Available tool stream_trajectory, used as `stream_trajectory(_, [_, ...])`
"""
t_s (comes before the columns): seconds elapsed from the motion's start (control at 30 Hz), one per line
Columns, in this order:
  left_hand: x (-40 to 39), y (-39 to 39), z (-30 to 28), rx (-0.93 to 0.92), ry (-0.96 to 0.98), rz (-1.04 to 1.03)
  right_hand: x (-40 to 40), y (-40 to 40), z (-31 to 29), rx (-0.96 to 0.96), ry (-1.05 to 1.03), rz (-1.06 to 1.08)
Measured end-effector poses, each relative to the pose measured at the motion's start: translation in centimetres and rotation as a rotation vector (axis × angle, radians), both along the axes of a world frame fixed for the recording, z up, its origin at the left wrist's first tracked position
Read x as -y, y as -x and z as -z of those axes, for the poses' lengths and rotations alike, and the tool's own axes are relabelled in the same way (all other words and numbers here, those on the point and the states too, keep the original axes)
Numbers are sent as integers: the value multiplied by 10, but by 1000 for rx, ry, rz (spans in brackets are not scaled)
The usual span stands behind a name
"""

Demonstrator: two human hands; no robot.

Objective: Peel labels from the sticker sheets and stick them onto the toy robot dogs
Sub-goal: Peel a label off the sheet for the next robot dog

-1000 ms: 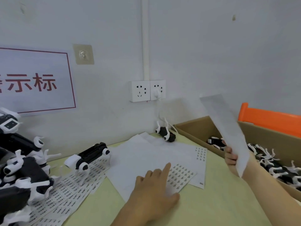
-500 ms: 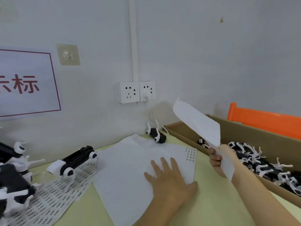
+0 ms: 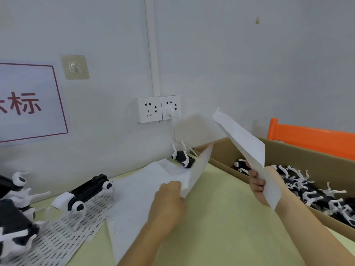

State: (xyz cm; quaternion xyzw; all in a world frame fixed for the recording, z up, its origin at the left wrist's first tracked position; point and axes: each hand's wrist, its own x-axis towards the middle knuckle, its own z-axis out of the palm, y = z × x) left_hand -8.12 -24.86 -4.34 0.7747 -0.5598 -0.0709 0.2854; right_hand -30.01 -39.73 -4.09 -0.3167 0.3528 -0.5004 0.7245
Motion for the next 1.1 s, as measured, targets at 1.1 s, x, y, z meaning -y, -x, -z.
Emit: stream_trajectory(1.1, [-29,-8,12,50,51,274,-28,-31,5,-1273,375,-161])
